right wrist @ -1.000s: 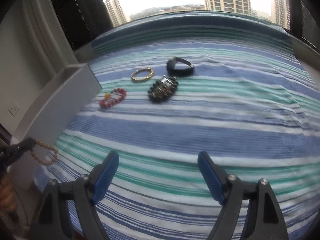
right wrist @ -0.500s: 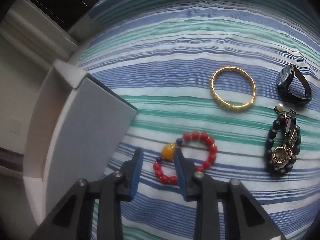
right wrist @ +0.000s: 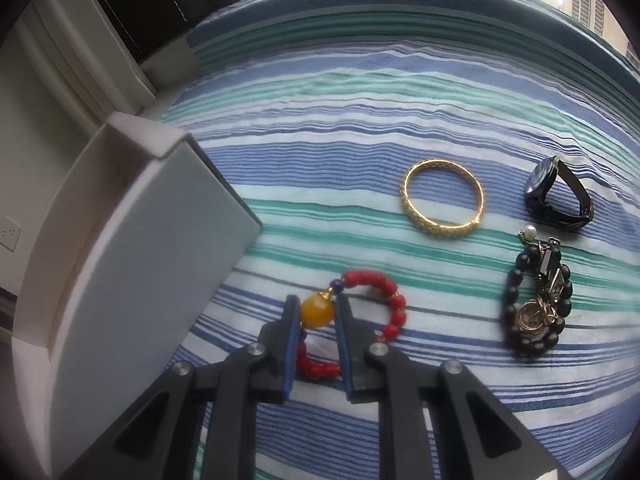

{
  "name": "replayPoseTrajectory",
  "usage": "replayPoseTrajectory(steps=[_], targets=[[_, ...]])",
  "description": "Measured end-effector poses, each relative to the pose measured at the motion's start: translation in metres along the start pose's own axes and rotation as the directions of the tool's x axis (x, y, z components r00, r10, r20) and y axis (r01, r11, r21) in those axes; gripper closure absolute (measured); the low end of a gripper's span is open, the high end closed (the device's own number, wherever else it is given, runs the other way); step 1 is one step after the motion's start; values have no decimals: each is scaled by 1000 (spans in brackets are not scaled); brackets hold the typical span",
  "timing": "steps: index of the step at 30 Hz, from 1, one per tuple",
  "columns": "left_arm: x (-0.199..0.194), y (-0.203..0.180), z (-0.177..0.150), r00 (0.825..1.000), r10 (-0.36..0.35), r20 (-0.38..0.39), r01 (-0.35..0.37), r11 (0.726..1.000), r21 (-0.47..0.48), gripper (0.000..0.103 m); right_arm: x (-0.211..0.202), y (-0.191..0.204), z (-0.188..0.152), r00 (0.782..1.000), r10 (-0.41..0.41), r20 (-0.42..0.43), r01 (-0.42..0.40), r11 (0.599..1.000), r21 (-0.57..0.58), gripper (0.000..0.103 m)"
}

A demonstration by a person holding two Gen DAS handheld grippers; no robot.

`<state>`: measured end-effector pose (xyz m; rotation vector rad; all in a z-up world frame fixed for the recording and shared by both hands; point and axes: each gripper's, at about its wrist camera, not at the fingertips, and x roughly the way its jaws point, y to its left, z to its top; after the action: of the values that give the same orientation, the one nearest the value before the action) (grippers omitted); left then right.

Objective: Organize jewelry
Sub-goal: 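Carry both bracelets into the white box and open both tools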

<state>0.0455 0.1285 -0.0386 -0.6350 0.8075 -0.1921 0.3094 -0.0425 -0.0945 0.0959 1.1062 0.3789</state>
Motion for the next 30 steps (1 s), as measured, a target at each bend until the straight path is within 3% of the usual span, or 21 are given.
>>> replayPoseTrajectory(steps=[7,11,14,19,25,30], targets=[[-48,-9,29,997,-64,45,66,996,-52,92,-99,29,-2,984,153,95,-140,981,-136,85],[-93,-10,58,991,-1,132,6,999,-37,92,-146,67,13,953,264,151,-226,946,-231,85],[-114,0,80,980,84,181,-80,996,-28,92,-157,98,27,932,329,154,-279,919,-278,85],[-105,33,105,973,170,154,-167,985,-34,92,-137,139,46,923,361,135,-303,896,-326,85],[-41,75,108,969,247,25,-246,968,-45,92,-64,162,54,964,261,55,-226,909,-351,85],[-6,82,101,941,337,-30,-337,941,14,88,-13,164,44,989,147,36,-122,914,-387,84]])
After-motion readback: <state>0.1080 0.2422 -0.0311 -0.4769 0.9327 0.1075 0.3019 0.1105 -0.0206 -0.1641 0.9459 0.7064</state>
